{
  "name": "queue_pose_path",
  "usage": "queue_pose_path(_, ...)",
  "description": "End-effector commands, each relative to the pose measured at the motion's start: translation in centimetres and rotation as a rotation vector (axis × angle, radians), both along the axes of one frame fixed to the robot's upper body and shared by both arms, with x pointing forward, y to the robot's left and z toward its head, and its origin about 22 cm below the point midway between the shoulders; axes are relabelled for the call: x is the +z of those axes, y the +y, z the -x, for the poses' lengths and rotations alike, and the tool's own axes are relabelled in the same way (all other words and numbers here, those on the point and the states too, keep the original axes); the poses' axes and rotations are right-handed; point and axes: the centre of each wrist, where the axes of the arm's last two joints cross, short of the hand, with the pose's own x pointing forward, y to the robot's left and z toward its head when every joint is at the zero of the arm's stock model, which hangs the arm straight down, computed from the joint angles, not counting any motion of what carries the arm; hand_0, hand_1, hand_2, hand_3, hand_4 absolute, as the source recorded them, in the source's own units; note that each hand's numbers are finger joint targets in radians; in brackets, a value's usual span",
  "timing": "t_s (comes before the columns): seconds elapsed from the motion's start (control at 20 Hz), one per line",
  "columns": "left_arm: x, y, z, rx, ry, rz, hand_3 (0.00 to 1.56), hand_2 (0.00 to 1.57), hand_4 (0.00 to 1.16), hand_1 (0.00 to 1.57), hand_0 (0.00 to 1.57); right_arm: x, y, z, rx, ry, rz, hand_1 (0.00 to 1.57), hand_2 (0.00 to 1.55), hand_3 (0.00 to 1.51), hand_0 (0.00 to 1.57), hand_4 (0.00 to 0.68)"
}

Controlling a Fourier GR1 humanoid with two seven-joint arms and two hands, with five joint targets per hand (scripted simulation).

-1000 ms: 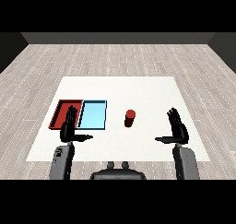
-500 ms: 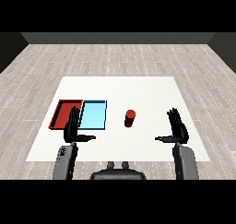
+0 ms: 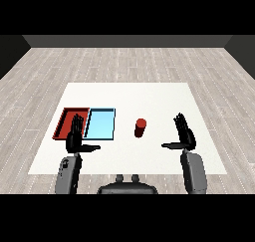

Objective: Pick the red can and put it in the red box

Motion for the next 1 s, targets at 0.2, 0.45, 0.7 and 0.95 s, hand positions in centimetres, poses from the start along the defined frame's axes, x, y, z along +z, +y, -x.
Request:
queue_pose_path(0.2,-0.5,-0.4,-0.3,-0.011,-0.006,0.03,0.0,0.0,0.0,0.0,0.0,0.6,2.9,-3.0,0.02,0.02,-0.009,0.0,0.0,0.0,0.0,0.0)
queue_pose_path(0.45,-0.8,1.7,-0.3,-0.009,-0.012,0.038,0.0,0.0,0.0,0.0,0.0,-1.6,3.7,-3.3,0.061,0.1,-0.088,0.0,0.0,0.0,0.0,0.0)
queue_pose_path(0.7,-1.1,-0.2,-0.1,0.014,-0.021,0.009,0.0,0.0,0.0,0.0,0.0,-2.7,4.3,-2.6,0.046,0.121,-0.141,0.0,0.0,0.0,0.0,0.0)
queue_pose_path(0.95,-0.3,0.0,1.6,0.013,-0.006,0.033,0.0,0.0,0.0,0.0,0.0,-5.3,5.8,-4.6,0.046,0.128,-0.147,0.0,0.0,0.0,0.0,0.0)
